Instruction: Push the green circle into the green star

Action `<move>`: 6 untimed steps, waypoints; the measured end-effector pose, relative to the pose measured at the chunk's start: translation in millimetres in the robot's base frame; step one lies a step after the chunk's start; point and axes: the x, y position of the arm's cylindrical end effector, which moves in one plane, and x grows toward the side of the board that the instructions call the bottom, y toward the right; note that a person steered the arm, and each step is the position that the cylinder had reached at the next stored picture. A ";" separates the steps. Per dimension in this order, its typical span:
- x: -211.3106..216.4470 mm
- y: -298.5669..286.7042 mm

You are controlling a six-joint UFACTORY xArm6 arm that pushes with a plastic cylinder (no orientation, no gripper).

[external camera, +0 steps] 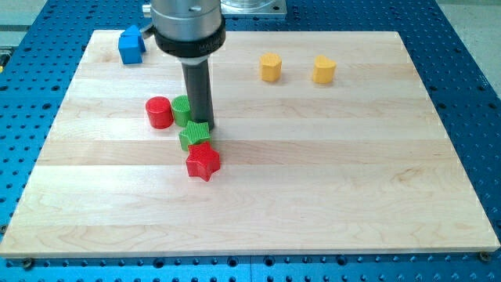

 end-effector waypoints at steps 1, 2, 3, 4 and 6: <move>-56.9 29.1; -54.3 -51.4; -19.4 -17.9; -2.4 1.2; 57.2 92.9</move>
